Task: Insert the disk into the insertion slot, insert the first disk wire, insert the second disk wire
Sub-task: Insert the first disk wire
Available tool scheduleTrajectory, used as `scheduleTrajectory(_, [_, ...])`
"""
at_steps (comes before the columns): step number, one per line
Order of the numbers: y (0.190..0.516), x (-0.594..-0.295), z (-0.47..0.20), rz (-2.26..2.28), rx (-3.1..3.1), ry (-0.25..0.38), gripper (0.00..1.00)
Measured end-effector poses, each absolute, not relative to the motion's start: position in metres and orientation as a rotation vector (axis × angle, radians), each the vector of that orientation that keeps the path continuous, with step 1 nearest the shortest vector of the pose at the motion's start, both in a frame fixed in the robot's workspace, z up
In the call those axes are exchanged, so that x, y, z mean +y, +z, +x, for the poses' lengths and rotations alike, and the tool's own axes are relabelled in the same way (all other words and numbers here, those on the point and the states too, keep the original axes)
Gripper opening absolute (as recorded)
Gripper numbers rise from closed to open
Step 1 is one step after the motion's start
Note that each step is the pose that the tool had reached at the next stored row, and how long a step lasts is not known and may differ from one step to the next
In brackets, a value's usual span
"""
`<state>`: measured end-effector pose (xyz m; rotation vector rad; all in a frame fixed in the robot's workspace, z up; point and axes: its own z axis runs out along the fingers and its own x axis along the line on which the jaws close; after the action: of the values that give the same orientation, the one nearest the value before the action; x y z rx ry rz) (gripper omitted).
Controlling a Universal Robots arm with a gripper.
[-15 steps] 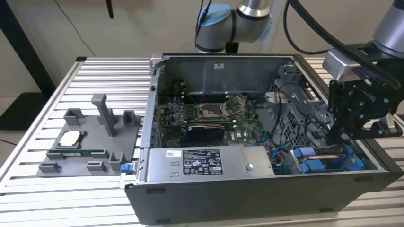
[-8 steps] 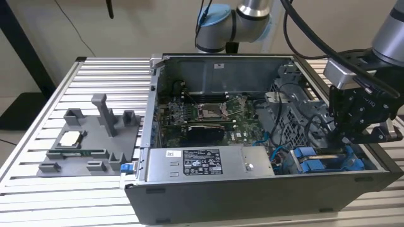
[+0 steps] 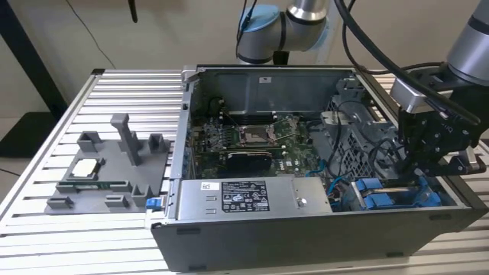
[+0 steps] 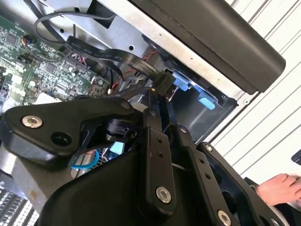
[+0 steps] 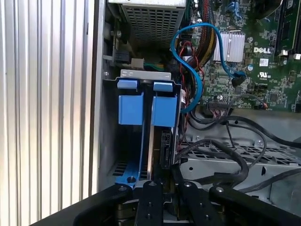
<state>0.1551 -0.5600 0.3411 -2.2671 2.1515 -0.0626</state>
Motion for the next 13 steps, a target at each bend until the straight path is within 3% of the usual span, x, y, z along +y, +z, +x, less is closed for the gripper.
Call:
scheduleTrajectory(7, [0.334,-0.56,0.155,-2.264,2.149,-0.062,0.19])
scheduleTrajectory(9, [0.342,-0.56,0.155,-2.265,2.149,-0.061,0.2])
scheduleTrajectory(10, [0.347,-0.56,0.155,-2.265,2.15,-0.063,0.27])
scheduleTrajectory(13, [0.36,-0.56,0.155,-2.265,2.15,-0.062,0.27])
